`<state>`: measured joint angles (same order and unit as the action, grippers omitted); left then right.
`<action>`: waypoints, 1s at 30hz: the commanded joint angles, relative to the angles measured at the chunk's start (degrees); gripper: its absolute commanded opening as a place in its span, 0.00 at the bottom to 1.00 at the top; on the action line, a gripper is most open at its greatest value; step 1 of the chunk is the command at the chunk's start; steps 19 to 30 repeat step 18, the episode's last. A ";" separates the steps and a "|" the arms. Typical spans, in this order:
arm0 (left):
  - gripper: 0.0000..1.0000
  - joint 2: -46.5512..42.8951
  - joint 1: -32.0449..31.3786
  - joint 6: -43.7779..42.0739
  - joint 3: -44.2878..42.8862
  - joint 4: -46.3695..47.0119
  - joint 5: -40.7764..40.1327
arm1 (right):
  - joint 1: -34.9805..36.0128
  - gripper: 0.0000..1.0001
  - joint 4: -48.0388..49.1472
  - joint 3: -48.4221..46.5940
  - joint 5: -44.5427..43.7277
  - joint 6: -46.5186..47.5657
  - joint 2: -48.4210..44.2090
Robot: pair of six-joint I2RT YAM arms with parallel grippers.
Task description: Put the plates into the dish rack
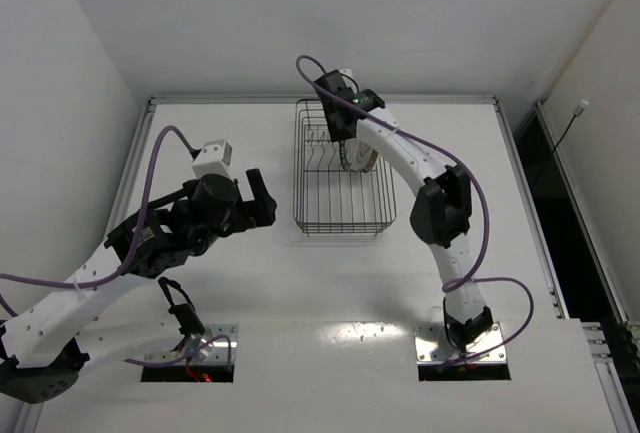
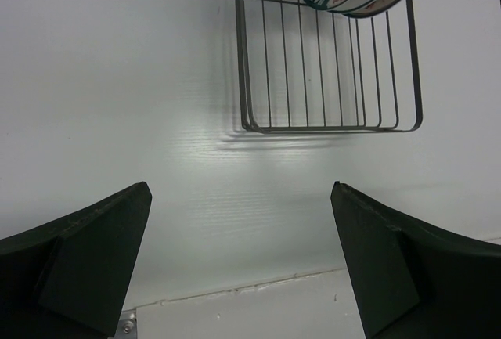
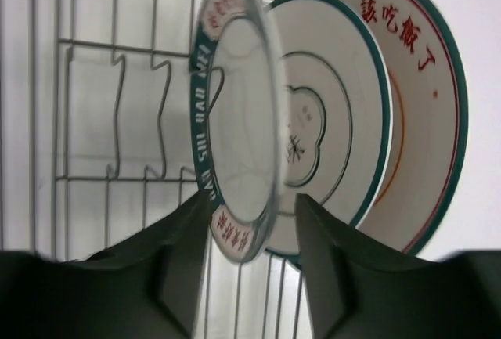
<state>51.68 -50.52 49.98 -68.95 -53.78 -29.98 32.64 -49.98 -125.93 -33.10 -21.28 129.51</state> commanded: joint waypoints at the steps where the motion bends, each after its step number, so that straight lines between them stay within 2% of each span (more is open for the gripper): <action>1: 0.99 -0.18 0.51 -0.93 -2.42 -1.06 -1.58 | 0.05 0.51 -2.05 0.59 7.33 -1.05 -11.71; 2: 0.99 -0.70 0.51 -0.32 -2.42 -1.06 -2.27 | 0.05 0.57 -3.10 0.60 8.66 -0.52 -13.39; 5: 0.99 -0.70 0.51 -0.32 -2.95 -1.06 -3.50 | -0.56 0.61 -5.39 1.73 14.20 0.18 -19.27; 9: 0.99 1.75 0.51 -0.93 -4.61 -0.45 -4.04 | -0.56 0.63 -11.44 6.03 15.35 2.03 -26.40; 10: 0.99 2.28 0.51 -1.54 -5.75 -0.45 -4.04 | -0.56 0.63 -11.46 7.87 13.26 2.03 -28.33; 17: 0.99 5.01 0.51 -3.22 -7.69 0.08 -5.09 | -1.88 0.62 -6.99 32.83 9.29 2.03 -47.76; 18: 0.99 5.01 0.51 -3.74 -7.00 0.08 -7.35 | -1.88 0.72 -5.15 36.07 8.67 2.03 -51.08; 30: 0.99 5.01 0.51 -3.74 -7.00 0.08 -7.35 | -1.88 0.72 -5.15 36.07 8.67 2.03 -51.08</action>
